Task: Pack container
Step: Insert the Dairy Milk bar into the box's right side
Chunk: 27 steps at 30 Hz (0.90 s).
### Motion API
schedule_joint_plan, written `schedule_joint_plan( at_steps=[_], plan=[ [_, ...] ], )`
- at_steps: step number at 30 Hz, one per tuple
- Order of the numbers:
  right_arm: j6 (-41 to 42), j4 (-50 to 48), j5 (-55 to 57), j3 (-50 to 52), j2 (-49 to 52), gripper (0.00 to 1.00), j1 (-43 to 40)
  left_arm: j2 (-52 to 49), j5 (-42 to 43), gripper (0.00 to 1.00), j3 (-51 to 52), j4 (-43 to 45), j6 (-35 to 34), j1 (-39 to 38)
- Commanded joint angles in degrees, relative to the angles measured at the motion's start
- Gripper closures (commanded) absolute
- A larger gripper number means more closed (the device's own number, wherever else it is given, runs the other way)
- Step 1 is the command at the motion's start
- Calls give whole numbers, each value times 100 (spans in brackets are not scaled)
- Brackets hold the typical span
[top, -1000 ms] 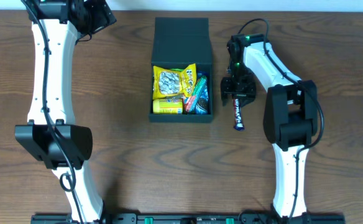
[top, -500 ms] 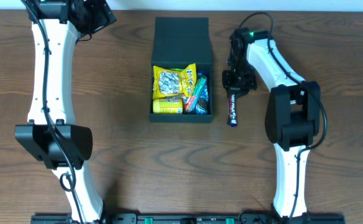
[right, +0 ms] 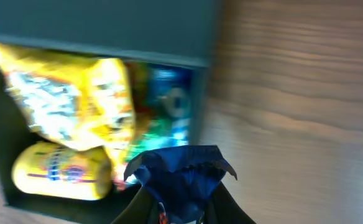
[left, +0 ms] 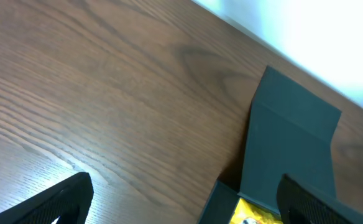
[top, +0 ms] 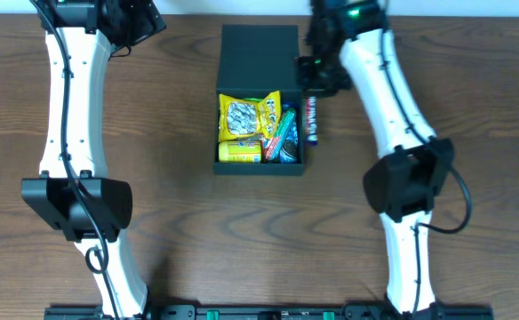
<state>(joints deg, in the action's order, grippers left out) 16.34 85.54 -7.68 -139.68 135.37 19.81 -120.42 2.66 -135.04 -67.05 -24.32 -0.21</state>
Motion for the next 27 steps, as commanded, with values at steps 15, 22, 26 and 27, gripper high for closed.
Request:
schedule_joint_plan(
  at_steps=[15,22,26,27],
  plan=[
    [984,-929,365,1436,-68,89,393,85,-4,5,-105,-11,125,4],
    [949,-1360,367,1864,-68,77,396,85,-4,5,-105,-22,125,2],
    [828,-1543,361,1823,-81,26,396,85,-4,5,-105,-22,170,4],
    [831,-1523,354,1757,-85,17,396,85,0,5,-105,-22,190,4]
  ],
)
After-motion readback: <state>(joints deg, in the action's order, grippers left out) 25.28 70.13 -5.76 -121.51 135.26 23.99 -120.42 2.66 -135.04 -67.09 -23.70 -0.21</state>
